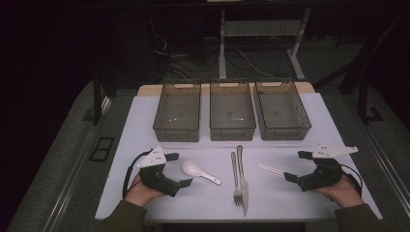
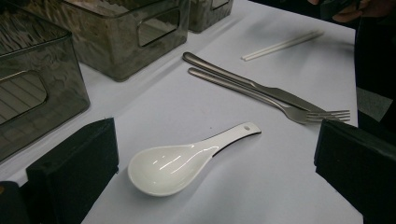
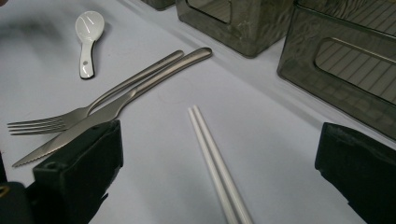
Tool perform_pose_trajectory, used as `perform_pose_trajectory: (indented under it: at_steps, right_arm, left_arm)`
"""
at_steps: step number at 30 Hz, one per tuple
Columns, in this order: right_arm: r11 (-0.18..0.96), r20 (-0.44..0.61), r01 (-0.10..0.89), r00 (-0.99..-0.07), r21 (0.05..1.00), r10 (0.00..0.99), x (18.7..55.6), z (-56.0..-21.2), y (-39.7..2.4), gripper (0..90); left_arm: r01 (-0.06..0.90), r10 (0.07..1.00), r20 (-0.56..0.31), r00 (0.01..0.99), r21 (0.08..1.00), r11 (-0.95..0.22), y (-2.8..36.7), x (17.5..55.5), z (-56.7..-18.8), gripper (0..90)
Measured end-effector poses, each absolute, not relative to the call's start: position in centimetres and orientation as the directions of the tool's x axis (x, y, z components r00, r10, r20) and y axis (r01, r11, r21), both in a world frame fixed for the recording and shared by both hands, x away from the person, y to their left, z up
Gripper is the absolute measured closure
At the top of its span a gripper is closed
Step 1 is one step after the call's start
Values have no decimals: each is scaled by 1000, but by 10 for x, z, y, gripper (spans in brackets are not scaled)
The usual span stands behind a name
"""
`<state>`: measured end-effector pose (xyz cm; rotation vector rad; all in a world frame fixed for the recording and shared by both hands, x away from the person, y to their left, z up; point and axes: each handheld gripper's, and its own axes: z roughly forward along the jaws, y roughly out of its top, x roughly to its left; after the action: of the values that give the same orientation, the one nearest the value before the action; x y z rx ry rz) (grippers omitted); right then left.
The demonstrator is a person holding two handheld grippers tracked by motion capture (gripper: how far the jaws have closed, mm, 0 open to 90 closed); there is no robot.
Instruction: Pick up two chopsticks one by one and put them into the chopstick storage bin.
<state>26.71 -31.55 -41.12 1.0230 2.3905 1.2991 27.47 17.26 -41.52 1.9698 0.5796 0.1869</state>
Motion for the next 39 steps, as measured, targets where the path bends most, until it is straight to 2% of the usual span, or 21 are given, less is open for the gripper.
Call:
perform_pose_trajectory:
  at_steps: [39]
  right_arm:
    - [387,87,493,-696,779,712,283,-402,-357,10]
  left_arm:
    - [320,486,-128,865,886,-336,175,276,-415,0]
